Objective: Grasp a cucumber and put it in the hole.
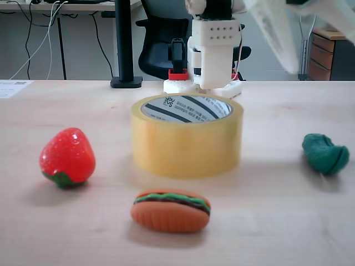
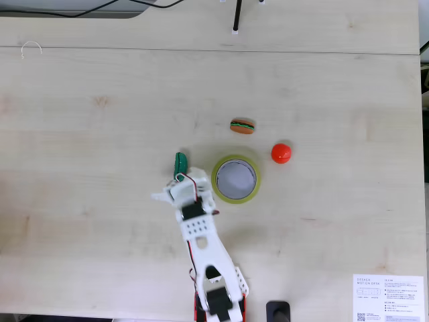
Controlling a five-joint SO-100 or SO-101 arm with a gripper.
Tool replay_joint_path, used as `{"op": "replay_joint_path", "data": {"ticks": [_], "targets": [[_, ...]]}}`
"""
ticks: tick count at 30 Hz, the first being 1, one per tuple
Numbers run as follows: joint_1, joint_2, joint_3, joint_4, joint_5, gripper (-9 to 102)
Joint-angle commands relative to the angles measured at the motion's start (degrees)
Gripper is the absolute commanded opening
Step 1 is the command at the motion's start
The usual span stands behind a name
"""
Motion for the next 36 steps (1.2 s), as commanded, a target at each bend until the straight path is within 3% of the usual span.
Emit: {"op": "replay_joint_path", "data": {"ticks": [1,15,36], "targets": [[-1.23,-3.34,-2.46,-4.75,6.15,48],[-1.23,-16.17,-6.33,-10.11,16.44,43],[-0.26,-31.73,-13.45,-13.8,16.7,42]]}}
